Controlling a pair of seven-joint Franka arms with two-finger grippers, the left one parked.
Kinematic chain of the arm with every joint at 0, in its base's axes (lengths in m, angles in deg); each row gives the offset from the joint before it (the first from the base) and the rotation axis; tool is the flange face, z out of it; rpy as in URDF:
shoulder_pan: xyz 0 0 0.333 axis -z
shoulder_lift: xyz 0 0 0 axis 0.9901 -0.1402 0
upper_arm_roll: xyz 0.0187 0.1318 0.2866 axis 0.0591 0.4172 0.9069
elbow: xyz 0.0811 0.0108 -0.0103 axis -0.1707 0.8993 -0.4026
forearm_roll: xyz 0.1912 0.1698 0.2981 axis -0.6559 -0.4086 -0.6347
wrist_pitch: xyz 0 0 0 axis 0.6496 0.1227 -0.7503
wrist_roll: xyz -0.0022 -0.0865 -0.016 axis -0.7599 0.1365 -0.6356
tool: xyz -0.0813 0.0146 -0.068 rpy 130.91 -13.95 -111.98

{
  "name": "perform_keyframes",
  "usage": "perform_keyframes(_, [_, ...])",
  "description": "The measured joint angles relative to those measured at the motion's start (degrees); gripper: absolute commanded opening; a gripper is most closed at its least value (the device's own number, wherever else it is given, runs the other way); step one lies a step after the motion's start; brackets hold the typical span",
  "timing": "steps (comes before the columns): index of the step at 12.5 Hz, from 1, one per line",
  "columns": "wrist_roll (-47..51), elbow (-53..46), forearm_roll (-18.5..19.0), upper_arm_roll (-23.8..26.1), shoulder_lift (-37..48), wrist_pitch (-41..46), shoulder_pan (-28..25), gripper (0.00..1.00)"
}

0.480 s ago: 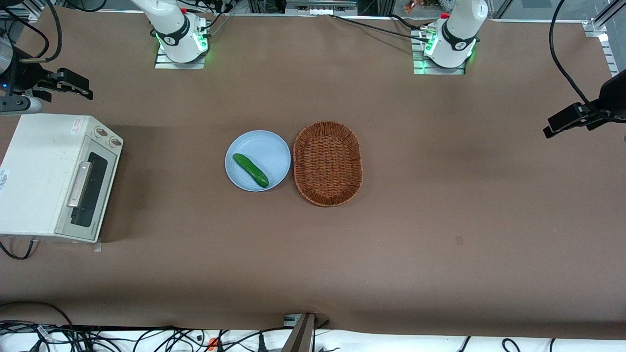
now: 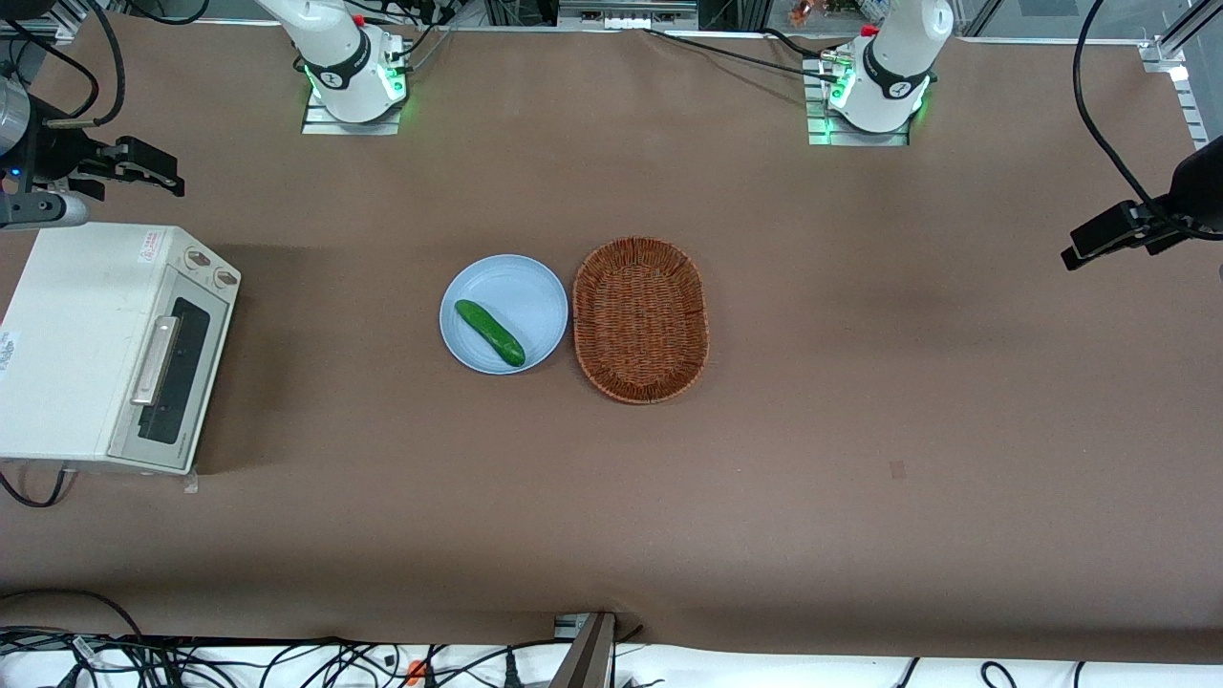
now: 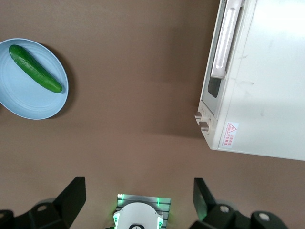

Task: Open oven door with right arm only
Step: 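Move the right gripper toward the toaster oven door handle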

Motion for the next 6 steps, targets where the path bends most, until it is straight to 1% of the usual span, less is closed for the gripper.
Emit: perform_keyframes(6, [-0.01,-0.39,0.0,0.25,-0.97,0.07,-0.01,1.0])
